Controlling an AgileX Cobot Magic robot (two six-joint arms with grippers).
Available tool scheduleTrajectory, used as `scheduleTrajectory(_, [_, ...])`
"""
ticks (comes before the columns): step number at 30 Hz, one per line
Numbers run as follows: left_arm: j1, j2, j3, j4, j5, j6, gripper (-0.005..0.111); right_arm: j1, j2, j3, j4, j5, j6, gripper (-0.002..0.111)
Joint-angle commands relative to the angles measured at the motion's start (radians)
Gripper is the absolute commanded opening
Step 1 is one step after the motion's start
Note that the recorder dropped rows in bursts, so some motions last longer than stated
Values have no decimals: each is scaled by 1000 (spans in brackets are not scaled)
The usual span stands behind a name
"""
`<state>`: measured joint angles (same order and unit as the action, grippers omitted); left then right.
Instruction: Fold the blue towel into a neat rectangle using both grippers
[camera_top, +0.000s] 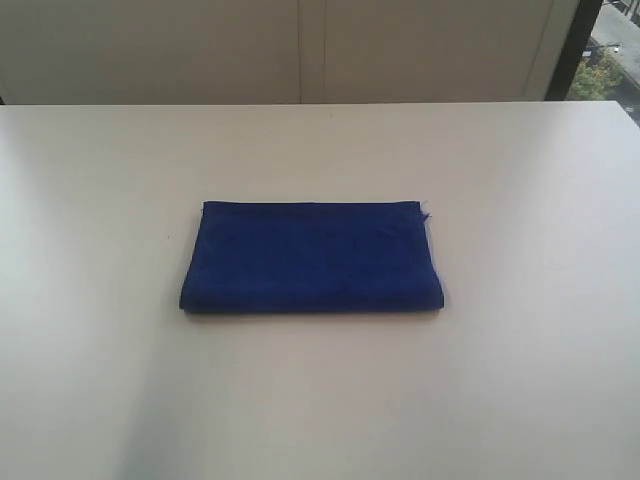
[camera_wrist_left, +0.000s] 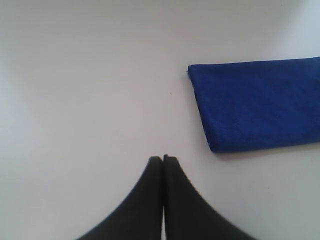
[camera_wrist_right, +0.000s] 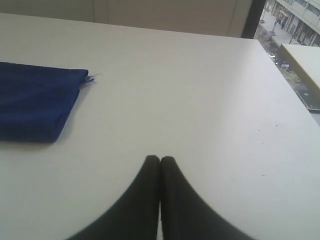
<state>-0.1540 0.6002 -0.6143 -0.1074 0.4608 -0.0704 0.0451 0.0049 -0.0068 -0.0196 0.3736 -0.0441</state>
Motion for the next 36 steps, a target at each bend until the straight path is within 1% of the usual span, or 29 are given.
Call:
scheduleTrajectory(1, [1,-8,6,-2,2,0,0,-4,-5,7,-7,-23,3,0])
scheduleTrajectory(17, [1,-8,6,-2,4,3,0,-4,-5,7,-7,-23,3,0])
scheduleTrajectory(23, [3,-107,20,18,32,30,0,-4,-5,7,-7,-23,3,0])
scheduleTrajectory(25, [7,-163,82,34,29,46,0,-4,-5,7,-7,-23,3,0])
scheduleTrajectory(26, [28,-203,147,34,20,46,0,-4,-5,7,-7,-23,3,0])
scheduleTrajectory(31, [97,-315,333,34,-96,46,0,-4,-5,7,-7,-23,3,0])
scheduleTrajectory(36, [147,-420,472,34,-146,46,0,-4,-5,7,-7,-23,3,0])
